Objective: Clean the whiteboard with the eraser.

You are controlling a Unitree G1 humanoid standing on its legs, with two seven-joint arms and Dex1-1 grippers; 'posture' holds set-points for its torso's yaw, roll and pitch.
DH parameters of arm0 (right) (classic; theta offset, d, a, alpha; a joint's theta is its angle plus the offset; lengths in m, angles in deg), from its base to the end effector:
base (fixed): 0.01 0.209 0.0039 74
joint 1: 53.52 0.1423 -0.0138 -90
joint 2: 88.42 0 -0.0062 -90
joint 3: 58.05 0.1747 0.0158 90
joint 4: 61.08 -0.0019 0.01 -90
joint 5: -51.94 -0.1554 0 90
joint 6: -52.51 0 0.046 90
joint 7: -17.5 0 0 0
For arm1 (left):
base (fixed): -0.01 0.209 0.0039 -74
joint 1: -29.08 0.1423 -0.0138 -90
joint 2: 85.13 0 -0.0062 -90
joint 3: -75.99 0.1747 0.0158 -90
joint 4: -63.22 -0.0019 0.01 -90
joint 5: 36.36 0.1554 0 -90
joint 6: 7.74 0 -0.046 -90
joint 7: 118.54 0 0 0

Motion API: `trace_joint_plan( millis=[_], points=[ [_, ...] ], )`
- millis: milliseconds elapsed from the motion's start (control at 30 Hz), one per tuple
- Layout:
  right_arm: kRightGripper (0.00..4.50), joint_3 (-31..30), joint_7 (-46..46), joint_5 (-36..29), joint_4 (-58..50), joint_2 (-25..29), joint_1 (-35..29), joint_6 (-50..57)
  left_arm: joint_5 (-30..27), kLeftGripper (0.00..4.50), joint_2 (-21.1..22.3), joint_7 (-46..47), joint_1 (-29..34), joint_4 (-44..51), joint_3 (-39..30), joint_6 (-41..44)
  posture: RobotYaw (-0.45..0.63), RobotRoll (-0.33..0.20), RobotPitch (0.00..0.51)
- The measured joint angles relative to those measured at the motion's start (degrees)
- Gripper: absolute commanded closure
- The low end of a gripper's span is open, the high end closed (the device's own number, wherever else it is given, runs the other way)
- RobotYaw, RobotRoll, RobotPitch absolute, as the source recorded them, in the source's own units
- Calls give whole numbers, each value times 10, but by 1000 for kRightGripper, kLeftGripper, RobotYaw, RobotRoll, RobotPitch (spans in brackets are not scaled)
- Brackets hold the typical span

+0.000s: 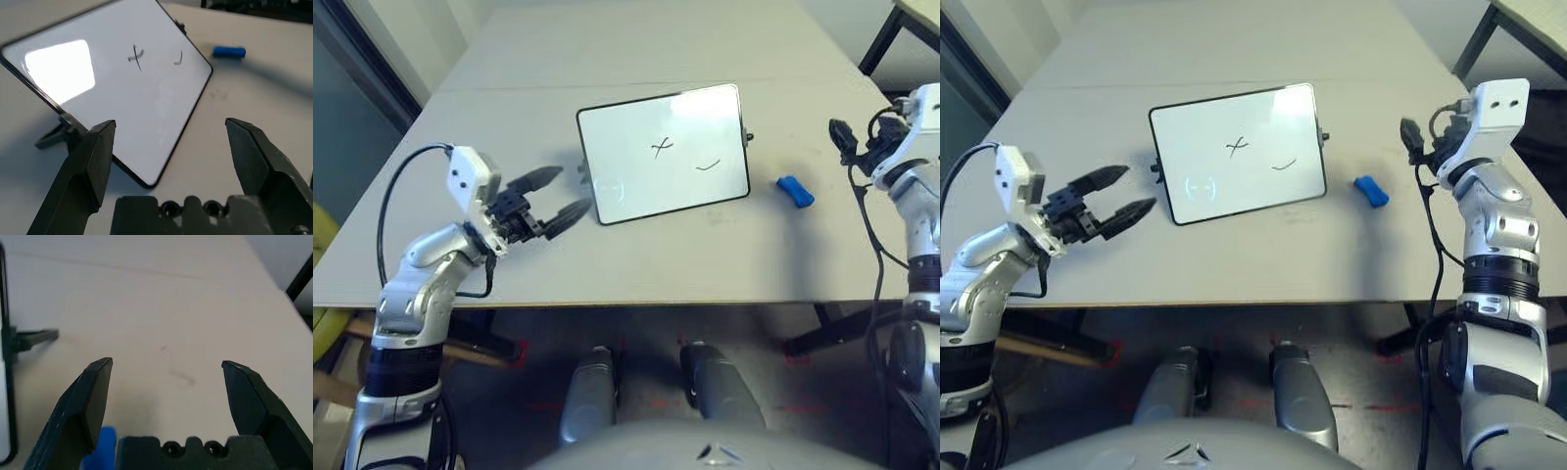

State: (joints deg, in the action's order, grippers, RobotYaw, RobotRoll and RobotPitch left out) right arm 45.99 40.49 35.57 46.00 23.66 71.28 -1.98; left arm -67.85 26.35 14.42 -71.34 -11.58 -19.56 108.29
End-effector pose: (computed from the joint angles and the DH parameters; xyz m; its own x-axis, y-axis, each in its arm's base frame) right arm 0.2944 -0.2999 0.1982 0.9793 0.0596 -0.1932 -0.0790 0.9924 -0.0940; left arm 0.2395 0.2346 0.1668 0.6201 -0.7775 -0.1053 0.7845 0.6139 0.0869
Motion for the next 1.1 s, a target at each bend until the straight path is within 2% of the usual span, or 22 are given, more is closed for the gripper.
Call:
trace_joint_plan(
  millis=[167, 467, 767, 1100],
  points=[
    [29, -49, 35, 0, -62, 50, 1, 163, 3, 0, 18, -1, -4, 2, 23, 51, -202, 0, 143],
    [29, -129, 85, 1, -96, 69, 18, 270, 13, 0, 18, -3, -25, 2, 43, 70, -207, 0, 134],
    [29, -175, 99, 26, -27, 48, 51, 256, 20, 0, 18, -3, -27, 2, 45, 72, -185, 0, 129],
    [29, -185, 110, 59, 57, 21, 76, 215, 23, 0, 19, -3, -28, 2, 44, 75, -172, 0, 126]
  ],
)
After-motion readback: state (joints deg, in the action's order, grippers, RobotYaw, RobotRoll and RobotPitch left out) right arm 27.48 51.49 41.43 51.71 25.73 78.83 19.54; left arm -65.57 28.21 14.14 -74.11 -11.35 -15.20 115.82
